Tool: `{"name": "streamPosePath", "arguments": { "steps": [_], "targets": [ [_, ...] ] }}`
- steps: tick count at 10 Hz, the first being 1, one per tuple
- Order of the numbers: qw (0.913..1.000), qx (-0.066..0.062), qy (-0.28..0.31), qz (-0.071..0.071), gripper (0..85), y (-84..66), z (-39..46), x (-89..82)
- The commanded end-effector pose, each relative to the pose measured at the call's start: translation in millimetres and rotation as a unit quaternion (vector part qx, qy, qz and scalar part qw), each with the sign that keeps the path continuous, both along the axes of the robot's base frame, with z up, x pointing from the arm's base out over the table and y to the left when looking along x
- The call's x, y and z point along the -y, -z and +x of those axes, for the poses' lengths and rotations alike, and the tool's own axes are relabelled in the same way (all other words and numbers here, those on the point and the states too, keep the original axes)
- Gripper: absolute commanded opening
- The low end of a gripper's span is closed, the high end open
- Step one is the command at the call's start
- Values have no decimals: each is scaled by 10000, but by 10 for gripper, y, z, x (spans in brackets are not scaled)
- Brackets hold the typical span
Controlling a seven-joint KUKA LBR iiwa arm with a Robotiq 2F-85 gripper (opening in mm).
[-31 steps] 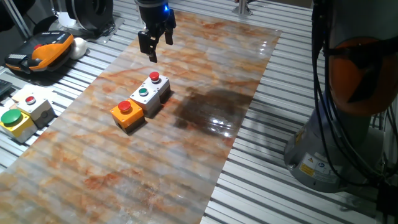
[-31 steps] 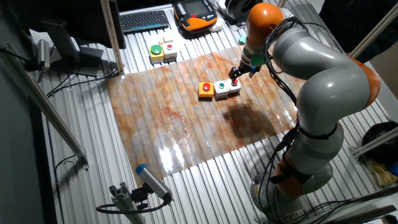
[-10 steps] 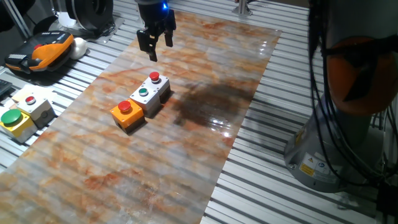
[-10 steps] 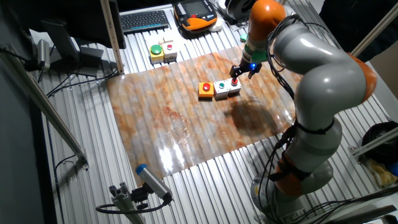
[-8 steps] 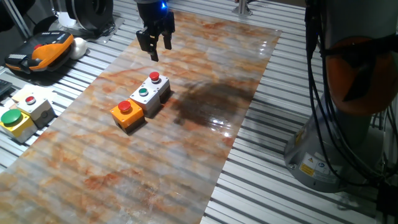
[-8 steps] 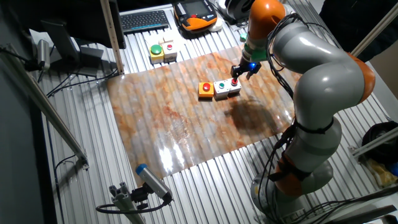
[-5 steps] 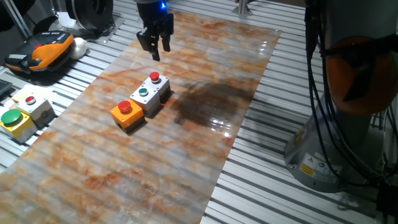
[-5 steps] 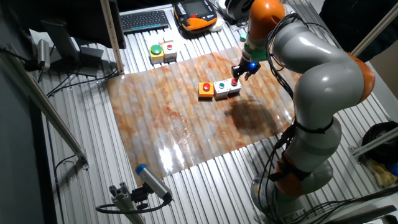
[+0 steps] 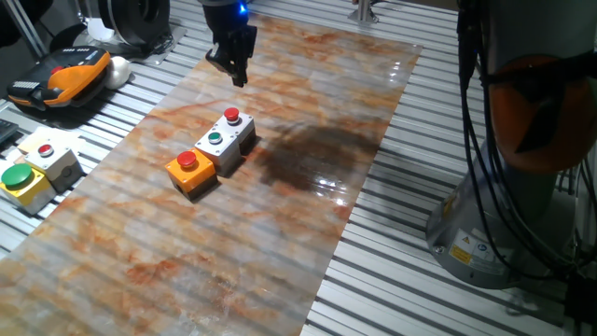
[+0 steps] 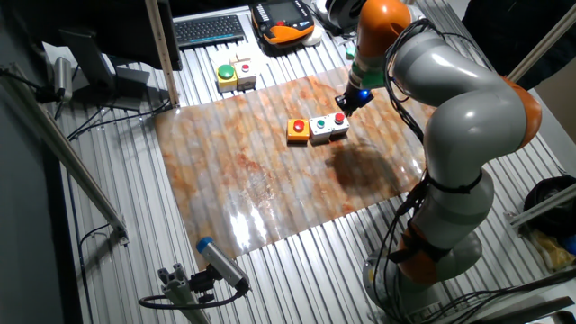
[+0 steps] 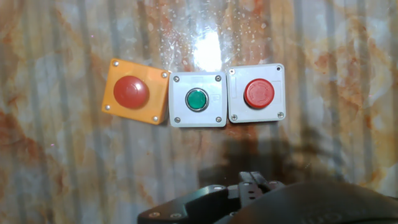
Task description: Press three buttons from left to right in sequence
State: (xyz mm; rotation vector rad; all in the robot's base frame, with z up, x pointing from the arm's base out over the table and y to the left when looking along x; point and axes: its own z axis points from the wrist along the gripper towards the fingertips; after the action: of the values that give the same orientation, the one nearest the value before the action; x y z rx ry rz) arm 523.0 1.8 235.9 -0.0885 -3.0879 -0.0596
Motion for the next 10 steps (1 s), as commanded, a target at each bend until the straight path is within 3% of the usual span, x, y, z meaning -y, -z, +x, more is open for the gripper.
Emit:
{"name": "streamPosePath", "arguments": {
  "steps": [1, 5, 8, 9, 10],
  "targets": [
    [10000, 3, -1, -9, 0, 2, 9, 1],
    [10000, 63, 21, -27, 0, 28, 114, 22],
    [9998, 131, 72, -109, 0, 100, 336, 49],
    [9998, 132, 33, -132, 0, 172, 464, 97],
    [9999, 132, 34, -93, 0, 231, 532, 154]
  ]
}}
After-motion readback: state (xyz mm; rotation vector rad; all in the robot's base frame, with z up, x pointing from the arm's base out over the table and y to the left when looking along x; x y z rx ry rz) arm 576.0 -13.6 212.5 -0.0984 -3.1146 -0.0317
